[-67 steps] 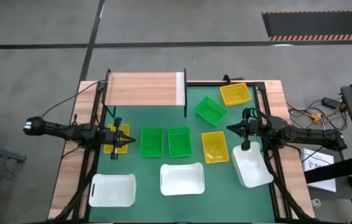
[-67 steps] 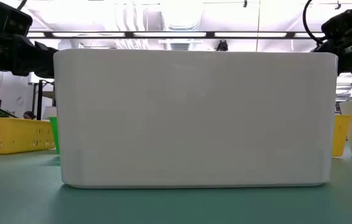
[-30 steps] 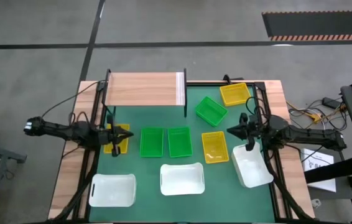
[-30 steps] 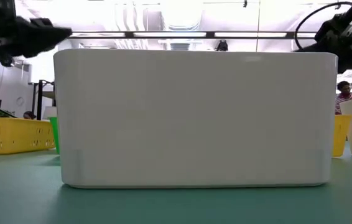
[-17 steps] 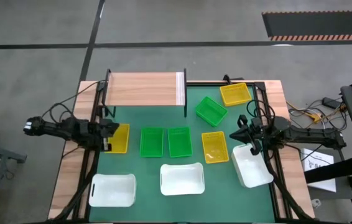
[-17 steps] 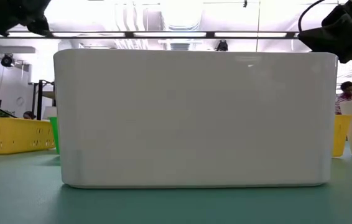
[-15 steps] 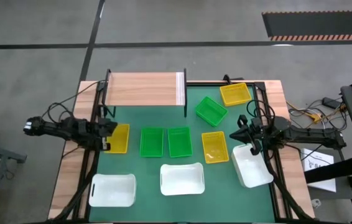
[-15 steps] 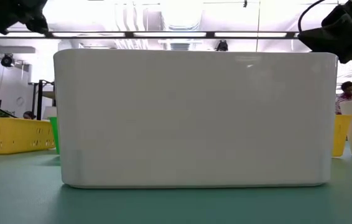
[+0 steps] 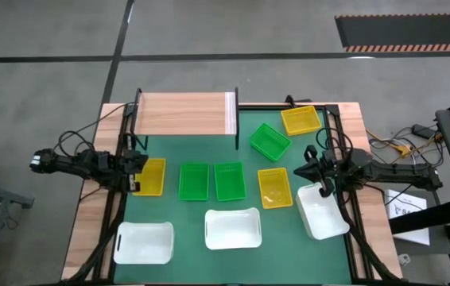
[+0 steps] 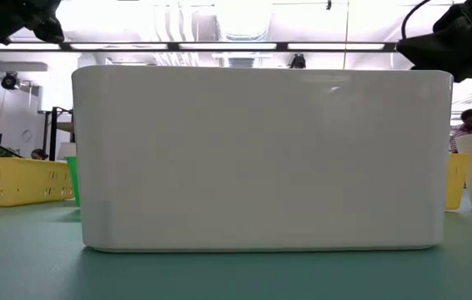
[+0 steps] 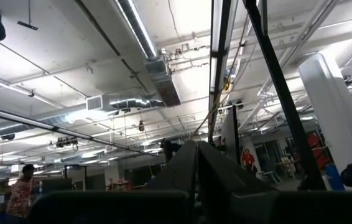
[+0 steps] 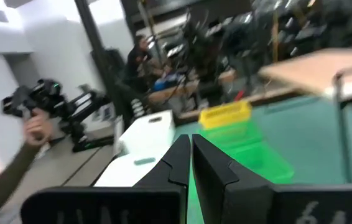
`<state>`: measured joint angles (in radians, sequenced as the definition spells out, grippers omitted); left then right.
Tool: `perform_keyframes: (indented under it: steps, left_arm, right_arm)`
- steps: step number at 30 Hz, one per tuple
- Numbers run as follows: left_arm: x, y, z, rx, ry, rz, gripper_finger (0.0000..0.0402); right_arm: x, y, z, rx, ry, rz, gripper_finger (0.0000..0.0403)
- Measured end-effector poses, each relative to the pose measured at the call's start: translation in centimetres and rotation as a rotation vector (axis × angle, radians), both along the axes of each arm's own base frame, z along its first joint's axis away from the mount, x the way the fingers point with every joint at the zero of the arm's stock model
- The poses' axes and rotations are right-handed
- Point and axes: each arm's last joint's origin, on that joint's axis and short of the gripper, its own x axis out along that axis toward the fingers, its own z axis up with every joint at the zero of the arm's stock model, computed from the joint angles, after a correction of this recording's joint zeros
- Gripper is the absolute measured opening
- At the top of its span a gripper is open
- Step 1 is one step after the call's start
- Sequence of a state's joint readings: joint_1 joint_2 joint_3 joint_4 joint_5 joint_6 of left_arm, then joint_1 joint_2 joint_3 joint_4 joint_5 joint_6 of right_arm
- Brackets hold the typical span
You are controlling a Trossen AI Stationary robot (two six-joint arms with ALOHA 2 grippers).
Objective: Stack baskets on shelf by color
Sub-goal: Put the middle green basket on the shelf
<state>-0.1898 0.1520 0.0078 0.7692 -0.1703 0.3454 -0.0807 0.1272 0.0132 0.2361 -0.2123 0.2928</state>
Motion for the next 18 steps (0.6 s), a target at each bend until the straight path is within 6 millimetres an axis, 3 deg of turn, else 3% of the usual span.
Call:
perform_keyframes:
  steps: [11, 18]
  left_arm:
    - [0.0, 0.0, 0.0, 0.001, -0.004, -0.005, 0.0000]
    - [-0.1, 0.0, 0.2, -0.029, -0.023, -0.025, 0.0000]
  right_arm:
    - [0.1, -0.3, 2.2, -0.047, -0.233, -0.117, 0.0009]
    - [1.1, -0.4, 2.5, -0.108, -0.269, -0.139, 0.0009]
